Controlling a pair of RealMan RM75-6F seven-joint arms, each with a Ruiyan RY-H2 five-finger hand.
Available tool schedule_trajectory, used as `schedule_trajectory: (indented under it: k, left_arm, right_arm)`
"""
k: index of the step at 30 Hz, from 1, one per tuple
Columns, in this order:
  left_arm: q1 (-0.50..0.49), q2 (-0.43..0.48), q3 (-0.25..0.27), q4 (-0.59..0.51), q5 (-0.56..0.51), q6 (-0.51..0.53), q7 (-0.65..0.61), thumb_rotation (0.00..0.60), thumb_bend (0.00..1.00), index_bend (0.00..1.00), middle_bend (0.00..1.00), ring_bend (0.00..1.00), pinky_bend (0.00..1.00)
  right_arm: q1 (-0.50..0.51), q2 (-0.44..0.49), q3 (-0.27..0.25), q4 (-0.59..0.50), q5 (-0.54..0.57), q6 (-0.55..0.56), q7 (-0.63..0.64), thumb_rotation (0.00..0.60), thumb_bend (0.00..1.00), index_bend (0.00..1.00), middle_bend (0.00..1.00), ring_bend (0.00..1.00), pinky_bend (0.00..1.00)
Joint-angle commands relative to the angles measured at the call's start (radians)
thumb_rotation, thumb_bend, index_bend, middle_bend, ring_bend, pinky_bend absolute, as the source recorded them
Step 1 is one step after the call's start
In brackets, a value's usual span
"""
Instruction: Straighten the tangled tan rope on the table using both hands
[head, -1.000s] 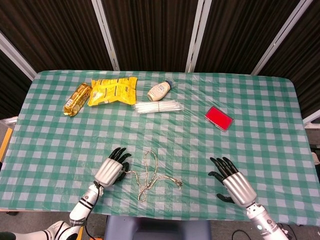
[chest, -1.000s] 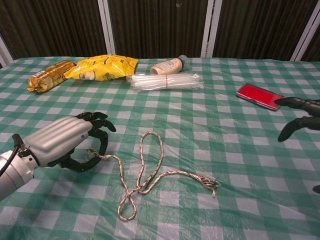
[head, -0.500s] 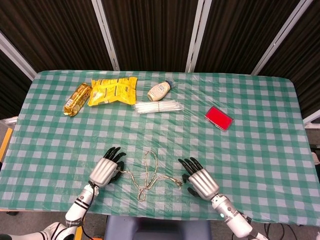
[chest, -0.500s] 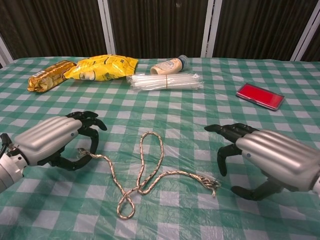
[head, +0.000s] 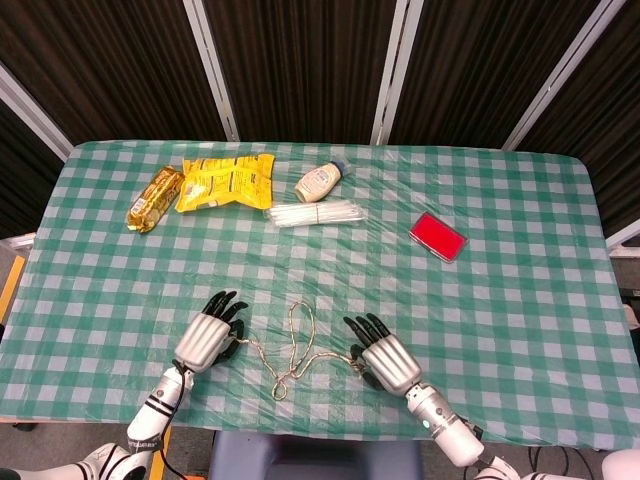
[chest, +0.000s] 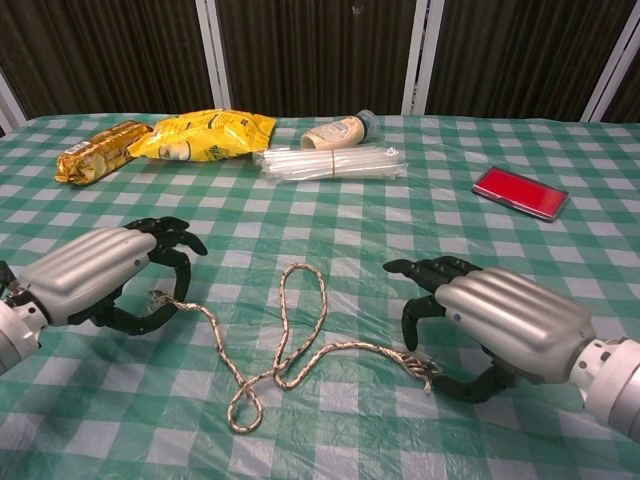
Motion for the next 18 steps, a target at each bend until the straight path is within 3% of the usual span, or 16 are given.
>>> schedule_trajectory:
  k: [1,11,18]
  left_arm:
    - [-0.001,0.001,-0.001,0.001,-0.001,-0.002,-0.002,0.600,0.48,0.67,0.20,0.07,0.11]
    - [-0.001,0.008,-0.003,0.001,0.000,0.000,-0.010,0.600,0.49,0.68,0.20,0.07,0.11]
    - [0.001,0.010,-0.003,0.005,-0.004,-0.002,-0.015,0.600,0.48,0.68,0.20,0.07,0.11]
  right_arm:
    - [0.012,-0.014,0.005,0.006,0.020,-0.014,-0.015,0.600,0.39,0.54,0.01,0.00,0.00]
    - [0.034,-0.038,0.013,0.012,0.075,-0.031,-0.046,0.600,0.39,0.54,0.01,0.00,0.00]
    - [0.046,-0.046,0.014,0.022,0.108,-0.042,-0.066,0.600,0.45,0.57,0.01,0.00,0.00]
